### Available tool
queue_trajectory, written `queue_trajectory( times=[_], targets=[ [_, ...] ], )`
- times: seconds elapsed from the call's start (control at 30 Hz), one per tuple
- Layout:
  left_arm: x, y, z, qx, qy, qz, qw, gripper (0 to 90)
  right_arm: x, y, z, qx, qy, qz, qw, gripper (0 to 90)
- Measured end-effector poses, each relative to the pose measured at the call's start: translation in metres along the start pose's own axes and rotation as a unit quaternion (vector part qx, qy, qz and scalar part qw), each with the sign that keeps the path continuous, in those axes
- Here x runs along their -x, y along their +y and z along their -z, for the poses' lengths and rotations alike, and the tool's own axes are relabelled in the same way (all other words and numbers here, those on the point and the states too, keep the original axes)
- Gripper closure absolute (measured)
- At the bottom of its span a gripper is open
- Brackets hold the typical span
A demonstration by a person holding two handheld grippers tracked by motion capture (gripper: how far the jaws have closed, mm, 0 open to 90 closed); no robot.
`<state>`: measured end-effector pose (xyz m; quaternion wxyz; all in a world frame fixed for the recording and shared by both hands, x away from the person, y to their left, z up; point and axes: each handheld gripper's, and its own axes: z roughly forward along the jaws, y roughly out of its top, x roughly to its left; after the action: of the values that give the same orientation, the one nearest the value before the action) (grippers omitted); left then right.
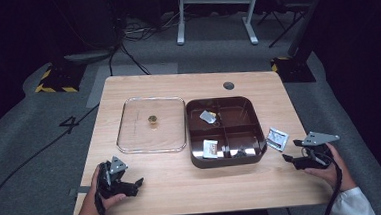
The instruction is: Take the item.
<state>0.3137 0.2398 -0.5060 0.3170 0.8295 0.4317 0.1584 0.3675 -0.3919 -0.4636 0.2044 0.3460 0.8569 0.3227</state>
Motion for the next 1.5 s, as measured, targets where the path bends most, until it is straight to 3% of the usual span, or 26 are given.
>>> queue_trajectory(
  times=[0.63, 0.8, 1.5],
  targets=[
    [0.0, 0.0, 0.0, 0.001, 0.001, 0.001, 1.0, 0.4, 0.004, -0.044, -0.004, 0.004, -0.002, -0.063, 0.998, 23.0],
    [0.0, 0.0, 0.0, 0.001, 0.001, 0.001, 1.0, 0.4, 0.005, -0.054, -0.003, 0.027, 0.001, -0.085, 0.996, 22.7],
    [0.0, 0.0, 0.0, 0.0, 0.0, 0.0, 1.0, 0.4, 0.003, -0.056, -0.003, 0.03, -0.006, -0.088, 0.9957, 22.5]
  ],
)
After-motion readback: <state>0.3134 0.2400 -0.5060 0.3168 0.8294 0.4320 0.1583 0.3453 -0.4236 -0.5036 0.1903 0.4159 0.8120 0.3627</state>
